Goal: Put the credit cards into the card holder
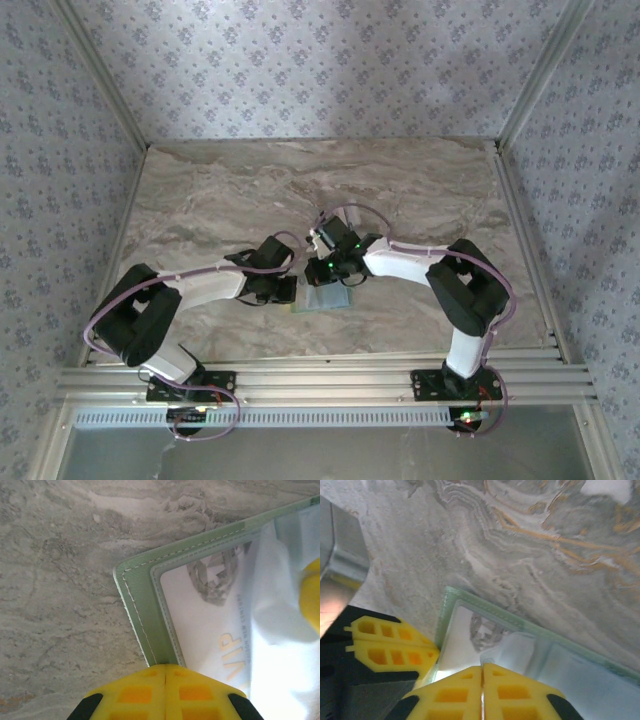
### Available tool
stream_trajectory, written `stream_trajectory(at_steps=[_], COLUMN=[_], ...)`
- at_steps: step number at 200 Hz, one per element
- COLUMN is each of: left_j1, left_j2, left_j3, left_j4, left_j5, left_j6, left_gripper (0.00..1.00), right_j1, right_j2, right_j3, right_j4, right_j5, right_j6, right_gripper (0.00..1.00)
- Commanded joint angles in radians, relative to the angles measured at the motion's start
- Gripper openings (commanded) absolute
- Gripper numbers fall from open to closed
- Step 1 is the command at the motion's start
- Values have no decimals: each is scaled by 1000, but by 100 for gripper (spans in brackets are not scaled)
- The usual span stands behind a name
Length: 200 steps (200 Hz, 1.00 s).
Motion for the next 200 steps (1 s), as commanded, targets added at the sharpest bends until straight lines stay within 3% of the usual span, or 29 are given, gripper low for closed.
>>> stream_trajectory(at_steps=[1, 66, 120, 162, 200], left_j1=[-6, 46, 65, 74, 75], left_j2=[88, 40, 18, -4, -12], left_j3=[-36, -82, -99, -109, -113], left_j4=[51, 105, 114, 117, 125], left_j5=[33, 115, 135, 140, 151], left_j6=[8, -9, -13, -17, -17], left_gripper=[6, 7, 7, 8, 8], right_j1=[-6, -6, -29, -51, -121], right_j2=[31, 43, -15, -77, -167], right_j3=[-35, -35, -14, -34, -41], right_j4=[102, 184, 104, 20, -77], right_j5=[-139, -224, -181, -117, -7], right_j6=[78, 120, 79, 33, -21], right_gripper=[15, 41, 60, 61, 46])
